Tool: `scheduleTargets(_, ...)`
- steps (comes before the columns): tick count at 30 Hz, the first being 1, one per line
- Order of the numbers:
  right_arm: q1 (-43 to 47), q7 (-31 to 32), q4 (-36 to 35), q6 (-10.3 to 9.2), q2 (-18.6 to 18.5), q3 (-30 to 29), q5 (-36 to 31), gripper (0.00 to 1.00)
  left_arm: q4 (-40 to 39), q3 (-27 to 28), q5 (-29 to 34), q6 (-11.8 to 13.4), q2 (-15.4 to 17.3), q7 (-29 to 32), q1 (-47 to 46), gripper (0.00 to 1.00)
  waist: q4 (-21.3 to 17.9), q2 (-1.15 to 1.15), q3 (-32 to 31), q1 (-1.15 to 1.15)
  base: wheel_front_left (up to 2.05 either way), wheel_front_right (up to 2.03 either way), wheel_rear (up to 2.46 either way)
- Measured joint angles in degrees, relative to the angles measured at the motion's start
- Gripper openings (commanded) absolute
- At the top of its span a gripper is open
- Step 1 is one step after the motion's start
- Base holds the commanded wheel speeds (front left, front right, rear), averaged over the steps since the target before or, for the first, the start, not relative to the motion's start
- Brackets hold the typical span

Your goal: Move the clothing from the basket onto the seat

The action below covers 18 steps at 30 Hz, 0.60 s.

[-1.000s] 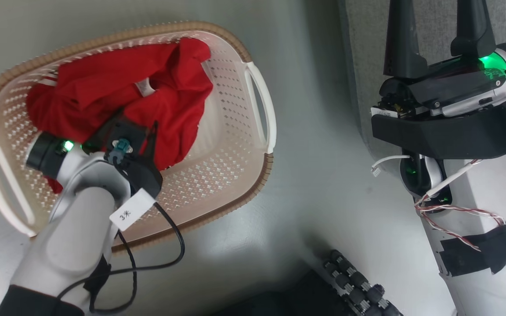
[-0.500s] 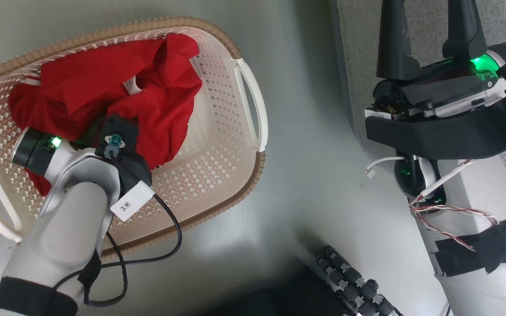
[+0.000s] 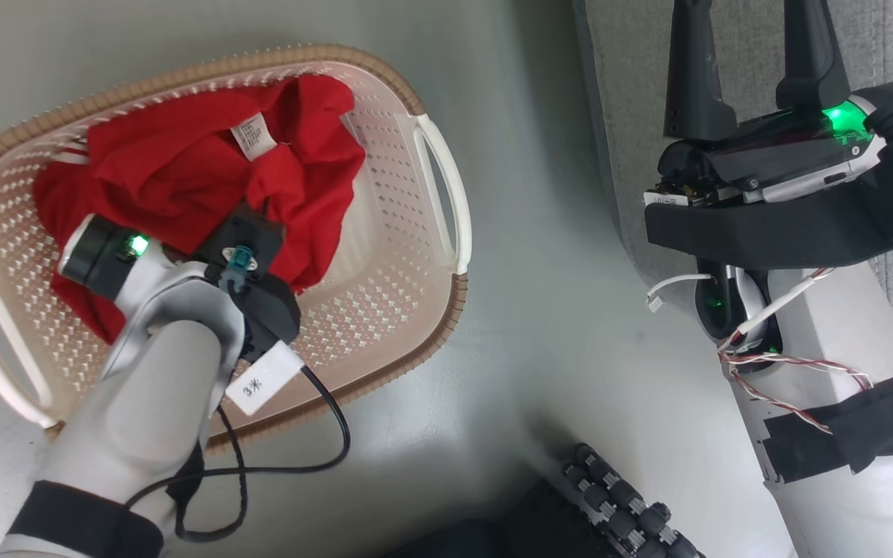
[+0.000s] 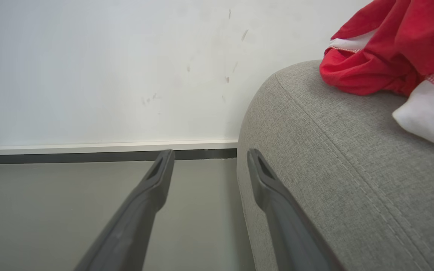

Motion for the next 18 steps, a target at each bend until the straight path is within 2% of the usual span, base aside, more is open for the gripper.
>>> scheduleTargets(7, 0.52, 0.0, 2.29, 0.33, 0.13, -0.94, -0.05, 1.0, -0.41, -0.71, -1.14, -1.52, -1.53, -4.28, 1.1, 0.0, 1.15, 0.0, -2.66, 0.0, 0.0, 0.0, 0.0)
scheduleTargets(10, 1.41, 0.01, 4.24, 0.57, 0.13, -1.09, -0.57, 1.0, -0.85, -1.53, -1.56, -2.91, -2.15, -6.5, 2.03, 0.0, 1.8, 0.0, -4.2, 0.0, 0.0, 0.0, 0.0)
scheduleTargets(18, 3.82, 0.01, 9.37, 1.02, -0.48, -2.21, -1.0, 1.0, -2.67, -2.1, -2.82, -4.48, -4.0, -8.22, 4.02, 0.0, 3.97, 0.0, -9.5, 0.0, 0.0, 0.0, 0.0)
